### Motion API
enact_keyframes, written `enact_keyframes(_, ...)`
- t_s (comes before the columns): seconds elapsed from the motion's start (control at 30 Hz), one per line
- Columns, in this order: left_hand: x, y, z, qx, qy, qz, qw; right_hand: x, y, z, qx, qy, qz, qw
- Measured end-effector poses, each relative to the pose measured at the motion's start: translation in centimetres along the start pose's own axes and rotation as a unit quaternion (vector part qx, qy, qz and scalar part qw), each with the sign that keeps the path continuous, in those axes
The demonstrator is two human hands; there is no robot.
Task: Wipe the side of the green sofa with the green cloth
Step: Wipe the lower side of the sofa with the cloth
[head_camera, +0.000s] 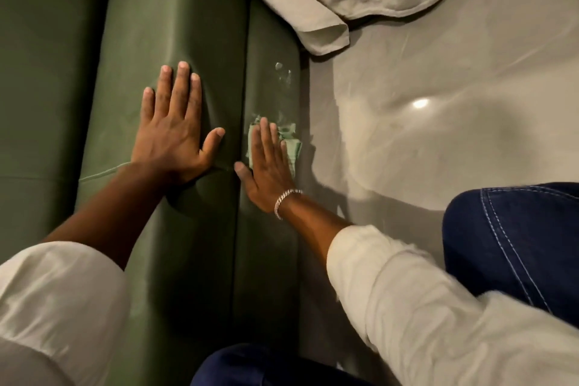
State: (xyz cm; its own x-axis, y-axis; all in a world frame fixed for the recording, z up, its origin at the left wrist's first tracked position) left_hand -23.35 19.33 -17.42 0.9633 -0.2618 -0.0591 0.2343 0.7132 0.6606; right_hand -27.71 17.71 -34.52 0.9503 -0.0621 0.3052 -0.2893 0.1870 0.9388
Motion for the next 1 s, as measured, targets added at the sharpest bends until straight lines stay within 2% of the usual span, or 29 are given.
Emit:
enact_keyframes(0.13,0.1,-0.1,0.0,-0.007,-0.004,0.012,1.000,1.6,-2.3,1.1,0.023,-0.026,-0.085,0.996)
enact_keyframes(0.27,0.3,0.2,-0.6,-0.021,0.000,0.011,1.000,-0.5,0.6,-0.5,0.013,-0.010,-0.006,1.000)
enact_keyframes(0.33,0.9,0.4,-0.8,-0.024,-0.001,0.002,1.000,1.8,-0.5,0.1,0.008,-0.025,0.033,0.999)
enact_keyframes(0.47,2.9,0.1,0.0,-0.014,-0.007,-0.025,1.000,2.6,-5.1,1.7,0.036,-0.051,-0.071,0.995)
enact_keyframes(0.57,4.5,-0.7,0.3,0.019,-0.016,-0.041,0.999,-0.1,-1.8,0.4,0.050,-0.018,-0.013,0.999)
enact_keyframes(0.63,5.7,-1.3,0.5,0.036,-0.017,-0.055,0.998,1.8,-1.8,0.4,0.043,-0.033,0.018,0.998)
enact_keyframes(0.77,6.9,-2.0,0.9,0.053,-0.014,-0.066,0.996,5.0,-7.1,2.0,0.057,-0.080,-0.094,0.991)
enact_keyframes(0.8,7.1,-2.1,0.8,0.054,-0.014,-0.066,0.996,4.2,-6.8,1.7,0.058,-0.074,-0.092,0.991)
enact_keyframes(0.93,7.4,-2.3,0.6,0.065,-0.015,-0.073,0.995,4.1,-2.3,1.4,0.062,-0.045,0.018,0.997)
enact_keyframes(1.0,7.6,-2.3,0.8,0.066,-0.016,-0.076,0.995,7.8,-3.8,2.6,0.054,-0.071,0.003,0.996)
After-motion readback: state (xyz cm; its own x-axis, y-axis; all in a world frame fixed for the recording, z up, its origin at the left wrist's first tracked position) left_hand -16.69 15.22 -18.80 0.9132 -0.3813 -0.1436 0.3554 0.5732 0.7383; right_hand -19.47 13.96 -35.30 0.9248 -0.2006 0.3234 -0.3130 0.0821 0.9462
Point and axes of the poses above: each hand's wrist, its own x-axis towards the middle knuckle, its own z-axis out of the back of the hand, y = z × x, the point moved 7 cm from there along x, towards the middle knuckle, and after that the axes turned 11 degrees about z, right-handed, at the moved point
